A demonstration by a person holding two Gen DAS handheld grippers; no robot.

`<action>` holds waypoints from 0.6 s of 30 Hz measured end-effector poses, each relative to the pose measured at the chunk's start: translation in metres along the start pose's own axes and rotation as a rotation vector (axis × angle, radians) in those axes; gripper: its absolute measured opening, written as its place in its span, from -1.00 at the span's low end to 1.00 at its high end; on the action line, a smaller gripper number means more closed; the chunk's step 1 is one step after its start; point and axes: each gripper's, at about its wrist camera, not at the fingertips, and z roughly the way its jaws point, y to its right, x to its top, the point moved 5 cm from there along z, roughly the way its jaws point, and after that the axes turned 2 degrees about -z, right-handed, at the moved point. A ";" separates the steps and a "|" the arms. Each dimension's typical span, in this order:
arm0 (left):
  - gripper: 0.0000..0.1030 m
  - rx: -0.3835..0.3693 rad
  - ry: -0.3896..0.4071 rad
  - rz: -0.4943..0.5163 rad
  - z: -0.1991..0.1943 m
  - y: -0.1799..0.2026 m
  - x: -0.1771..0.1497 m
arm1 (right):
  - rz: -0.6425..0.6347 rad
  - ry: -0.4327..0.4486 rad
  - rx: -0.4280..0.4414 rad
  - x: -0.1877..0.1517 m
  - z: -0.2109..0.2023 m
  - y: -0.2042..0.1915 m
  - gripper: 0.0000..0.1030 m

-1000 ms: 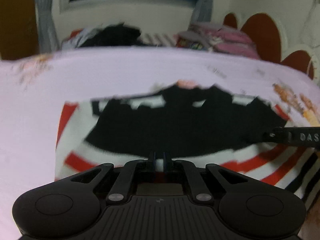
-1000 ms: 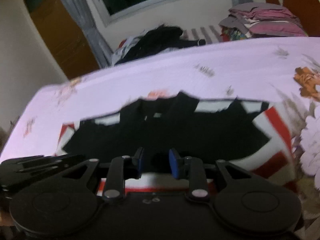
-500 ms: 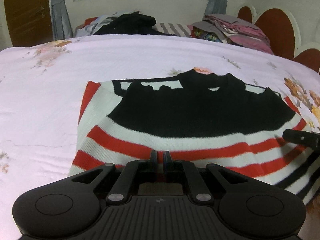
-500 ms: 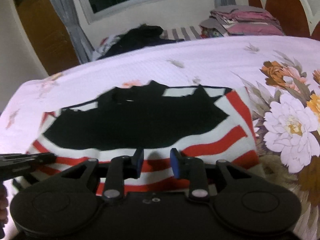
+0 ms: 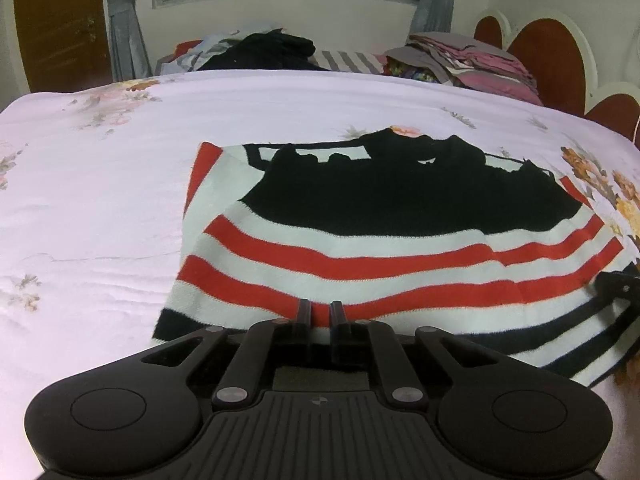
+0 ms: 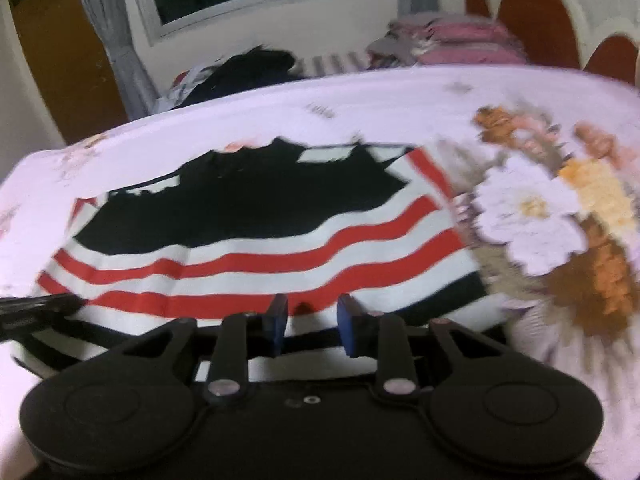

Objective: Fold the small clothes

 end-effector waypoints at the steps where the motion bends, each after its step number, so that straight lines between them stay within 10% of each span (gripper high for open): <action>1: -0.82 -0.001 -0.002 -0.001 -0.001 -0.001 -0.001 | 0.006 0.003 -0.023 -0.002 -0.002 0.005 -0.39; 13: -0.71 0.025 0.003 0.001 -0.009 0.002 -0.006 | 0.050 -0.008 -0.004 -0.017 -0.021 0.021 -0.36; 15: -0.14 -0.002 -0.014 -0.038 -0.016 0.001 -0.008 | 0.020 0.001 0.045 -0.012 -0.024 0.011 -0.33; 17: 0.84 -0.003 -0.022 -0.078 -0.024 -0.001 -0.013 | -0.010 -0.002 0.097 -0.007 -0.027 0.001 -0.31; 18: 0.84 0.014 -0.014 -0.097 -0.028 -0.001 -0.016 | -0.025 0.005 0.128 -0.004 -0.027 -0.005 -0.30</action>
